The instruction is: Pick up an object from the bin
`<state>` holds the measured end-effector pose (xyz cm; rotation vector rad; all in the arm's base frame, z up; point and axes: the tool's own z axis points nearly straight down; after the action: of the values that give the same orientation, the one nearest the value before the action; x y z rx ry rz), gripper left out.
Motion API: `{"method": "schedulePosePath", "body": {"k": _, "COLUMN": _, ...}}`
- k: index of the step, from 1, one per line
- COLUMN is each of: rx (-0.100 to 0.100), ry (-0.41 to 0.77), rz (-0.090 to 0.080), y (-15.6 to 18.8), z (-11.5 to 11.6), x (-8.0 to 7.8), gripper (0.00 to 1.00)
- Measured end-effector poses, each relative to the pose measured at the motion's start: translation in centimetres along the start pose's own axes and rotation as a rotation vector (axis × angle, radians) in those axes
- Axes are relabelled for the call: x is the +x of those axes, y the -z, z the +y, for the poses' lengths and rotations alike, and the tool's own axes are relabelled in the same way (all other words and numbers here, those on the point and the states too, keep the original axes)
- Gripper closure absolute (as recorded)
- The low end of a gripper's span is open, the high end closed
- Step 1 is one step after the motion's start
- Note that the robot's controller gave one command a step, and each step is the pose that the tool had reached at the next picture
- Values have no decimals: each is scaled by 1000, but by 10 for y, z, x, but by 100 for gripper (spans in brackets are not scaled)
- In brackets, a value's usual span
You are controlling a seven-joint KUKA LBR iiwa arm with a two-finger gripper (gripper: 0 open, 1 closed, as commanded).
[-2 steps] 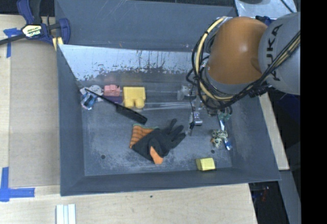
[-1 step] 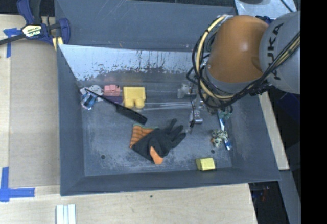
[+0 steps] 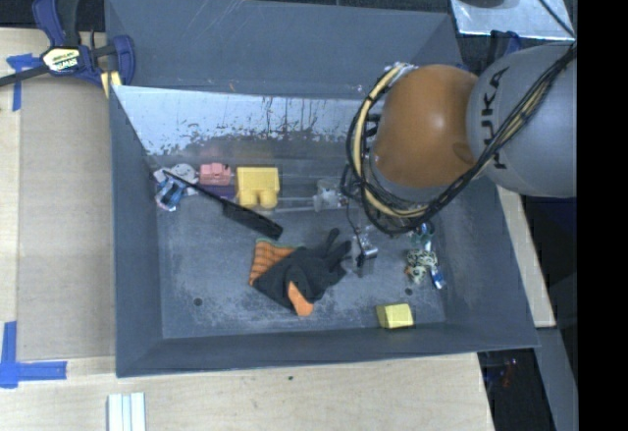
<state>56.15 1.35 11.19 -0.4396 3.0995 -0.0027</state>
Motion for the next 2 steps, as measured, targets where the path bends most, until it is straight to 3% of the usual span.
{"method": "schedulePosePath", "body": {"k": 1, "rx": -3, "ry": 102, "rz": 4, "y": -52, "z": 2, "x": 2, "gripper": 0}}
{"method": "schedulePosePath", "body": {"k": 2, "rx": -3, "ry": 340, "rz": 2, "y": -18, "z": 59, "x": 1, "gripper": 0}}
